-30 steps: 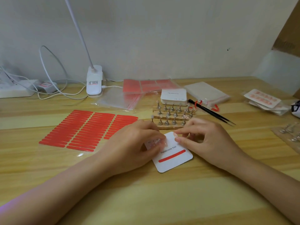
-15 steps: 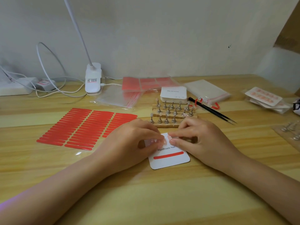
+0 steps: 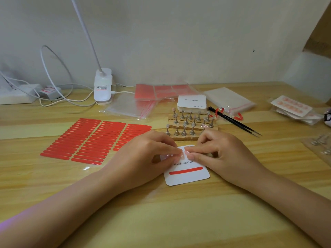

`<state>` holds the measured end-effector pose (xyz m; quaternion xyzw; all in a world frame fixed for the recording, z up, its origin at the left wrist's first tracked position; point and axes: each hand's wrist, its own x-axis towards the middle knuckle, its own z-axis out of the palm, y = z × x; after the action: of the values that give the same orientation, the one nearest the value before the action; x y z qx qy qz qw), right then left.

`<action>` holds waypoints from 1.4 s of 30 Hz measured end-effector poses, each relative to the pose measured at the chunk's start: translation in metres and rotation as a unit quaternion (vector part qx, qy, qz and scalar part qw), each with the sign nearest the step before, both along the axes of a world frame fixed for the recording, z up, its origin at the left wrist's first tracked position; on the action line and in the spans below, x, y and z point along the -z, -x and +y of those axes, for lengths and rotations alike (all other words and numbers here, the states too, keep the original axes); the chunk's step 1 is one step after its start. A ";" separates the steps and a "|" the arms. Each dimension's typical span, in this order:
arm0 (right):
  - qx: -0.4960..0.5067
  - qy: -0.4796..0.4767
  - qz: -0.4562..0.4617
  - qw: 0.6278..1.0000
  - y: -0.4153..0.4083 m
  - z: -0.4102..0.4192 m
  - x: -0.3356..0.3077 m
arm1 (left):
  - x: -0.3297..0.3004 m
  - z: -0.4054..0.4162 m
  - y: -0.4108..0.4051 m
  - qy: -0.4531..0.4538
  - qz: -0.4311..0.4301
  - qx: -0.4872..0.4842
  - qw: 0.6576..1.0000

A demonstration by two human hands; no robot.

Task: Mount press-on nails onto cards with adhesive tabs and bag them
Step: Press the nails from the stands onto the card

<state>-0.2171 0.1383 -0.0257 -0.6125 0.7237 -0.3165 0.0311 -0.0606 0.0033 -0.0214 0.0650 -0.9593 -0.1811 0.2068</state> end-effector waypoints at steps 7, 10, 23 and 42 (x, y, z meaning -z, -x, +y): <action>-0.009 -0.006 0.082 0.997 -0.002 0.003 0.000 | 0.000 0.000 0.000 0.006 0.006 0.001 1.000; -0.006 -0.004 0.092 0.996 -0.003 0.004 0.000 | 0.000 0.000 0.000 0.009 0.007 0.002 1.000; 0.008 0.007 -0.039 0.999 -0.003 0.001 -0.002 | -0.001 0.002 0.002 0.035 0.013 0.018 0.999; 0.017 -0.011 -0.137 0.990 -0.001 0.001 -0.006 | -0.004 0.005 0.003 0.091 -0.020 0.043 0.995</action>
<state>-0.2157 0.1389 -0.0201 -0.5508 0.7263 -0.3897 0.1309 -0.0633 0.0082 -0.0173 0.0076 -0.9776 -0.1002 0.1849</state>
